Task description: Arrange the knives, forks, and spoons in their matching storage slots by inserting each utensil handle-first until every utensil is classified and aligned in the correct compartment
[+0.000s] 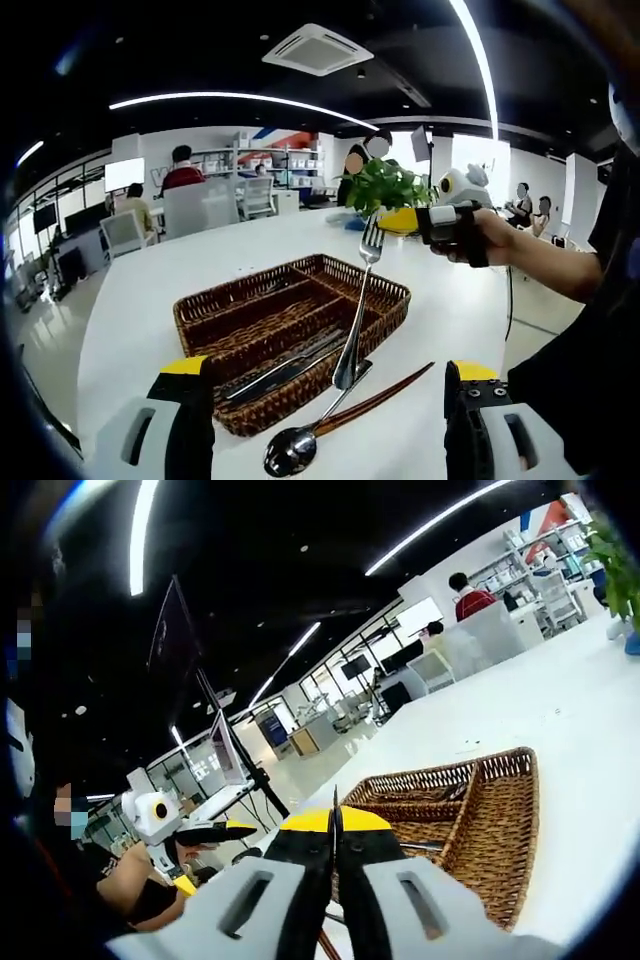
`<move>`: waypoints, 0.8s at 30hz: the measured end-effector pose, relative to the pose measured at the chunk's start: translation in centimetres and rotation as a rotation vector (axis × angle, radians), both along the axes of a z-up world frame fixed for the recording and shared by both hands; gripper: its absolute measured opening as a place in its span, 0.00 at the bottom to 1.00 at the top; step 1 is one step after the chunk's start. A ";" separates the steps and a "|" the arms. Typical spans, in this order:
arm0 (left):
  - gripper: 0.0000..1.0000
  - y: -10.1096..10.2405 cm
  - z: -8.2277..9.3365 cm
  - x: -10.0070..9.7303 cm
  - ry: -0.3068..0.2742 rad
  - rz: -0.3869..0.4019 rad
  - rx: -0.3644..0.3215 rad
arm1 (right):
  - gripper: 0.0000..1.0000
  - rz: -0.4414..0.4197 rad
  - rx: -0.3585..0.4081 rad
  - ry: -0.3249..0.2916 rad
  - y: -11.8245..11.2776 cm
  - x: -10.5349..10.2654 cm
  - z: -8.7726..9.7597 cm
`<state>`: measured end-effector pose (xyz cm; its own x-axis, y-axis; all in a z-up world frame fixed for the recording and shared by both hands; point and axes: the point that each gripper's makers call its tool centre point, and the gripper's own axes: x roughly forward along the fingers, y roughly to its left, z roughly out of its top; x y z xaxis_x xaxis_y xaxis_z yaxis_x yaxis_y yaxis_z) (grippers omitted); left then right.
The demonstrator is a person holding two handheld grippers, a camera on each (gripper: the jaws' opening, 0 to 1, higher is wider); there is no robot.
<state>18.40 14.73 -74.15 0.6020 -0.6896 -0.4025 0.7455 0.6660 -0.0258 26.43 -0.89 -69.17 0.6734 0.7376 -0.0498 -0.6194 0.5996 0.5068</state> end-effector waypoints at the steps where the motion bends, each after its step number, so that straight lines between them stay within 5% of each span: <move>1: 1.00 0.0 0.0 0.0 0.000 0.001 0.000 | 0.00 -0.018 0.005 -0.012 -0.1 0.4 0.2; 15: 1.00 0.3 0.1 -0.3 -0.003 0.013 0.002 | 0.00 -0.092 0.068 0.001 0.2 3.6 0.8; 24: 1.00 0.4 -0.1 -0.4 0.002 0.015 0.003 | 0.00 -0.202 0.103 0.042 -0.4 6.9 -0.5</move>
<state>18.01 15.11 -74.23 0.6117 -0.6792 -0.4057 0.7352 0.6773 -0.0255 33.30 -1.24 -69.64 0.8068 0.5907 -0.0119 -0.4693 0.6531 0.5943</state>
